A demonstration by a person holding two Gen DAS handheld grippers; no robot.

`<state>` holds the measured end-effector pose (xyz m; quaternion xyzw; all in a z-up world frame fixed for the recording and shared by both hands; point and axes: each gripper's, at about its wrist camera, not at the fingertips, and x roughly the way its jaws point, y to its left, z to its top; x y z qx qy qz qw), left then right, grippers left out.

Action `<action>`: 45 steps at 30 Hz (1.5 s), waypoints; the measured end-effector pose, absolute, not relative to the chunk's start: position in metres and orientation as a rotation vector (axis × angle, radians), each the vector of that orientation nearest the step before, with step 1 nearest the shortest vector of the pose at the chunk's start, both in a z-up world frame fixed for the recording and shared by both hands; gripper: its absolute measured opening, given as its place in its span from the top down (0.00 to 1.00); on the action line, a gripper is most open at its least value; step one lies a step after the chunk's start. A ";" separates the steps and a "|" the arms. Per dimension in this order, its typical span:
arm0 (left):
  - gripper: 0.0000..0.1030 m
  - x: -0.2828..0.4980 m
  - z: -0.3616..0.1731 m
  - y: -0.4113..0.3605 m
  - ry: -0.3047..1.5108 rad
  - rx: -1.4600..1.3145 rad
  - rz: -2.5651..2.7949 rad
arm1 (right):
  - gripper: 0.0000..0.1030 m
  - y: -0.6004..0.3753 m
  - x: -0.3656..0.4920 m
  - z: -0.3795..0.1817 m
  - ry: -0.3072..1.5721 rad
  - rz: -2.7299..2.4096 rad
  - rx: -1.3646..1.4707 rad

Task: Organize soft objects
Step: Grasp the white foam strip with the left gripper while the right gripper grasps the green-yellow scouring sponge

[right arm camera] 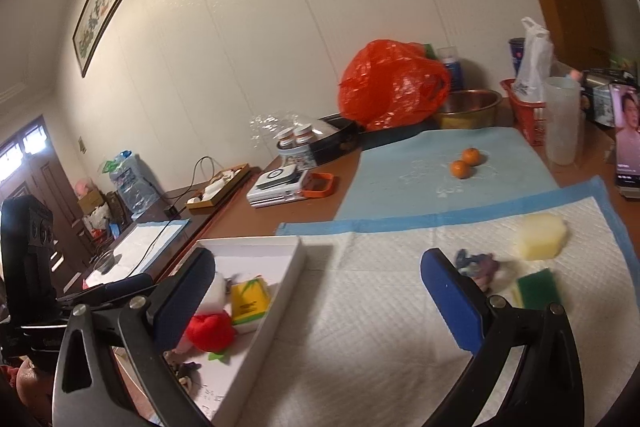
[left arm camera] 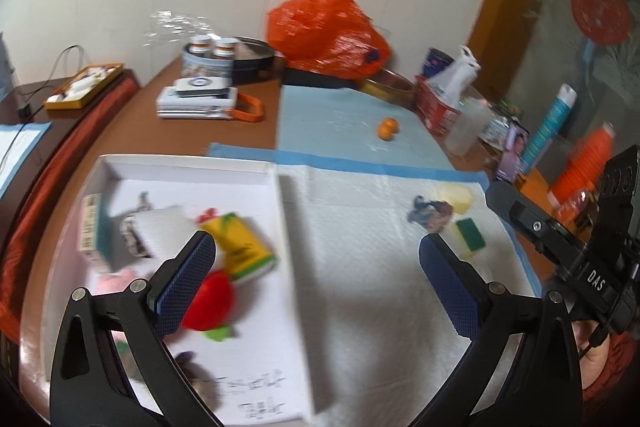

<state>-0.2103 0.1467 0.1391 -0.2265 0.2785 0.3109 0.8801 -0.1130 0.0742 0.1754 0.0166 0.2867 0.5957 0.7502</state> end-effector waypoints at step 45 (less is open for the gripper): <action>0.32 -0.068 0.062 0.117 0.831 -0.326 0.385 | 0.01 0.056 0.005 0.075 0.836 1.007 -0.351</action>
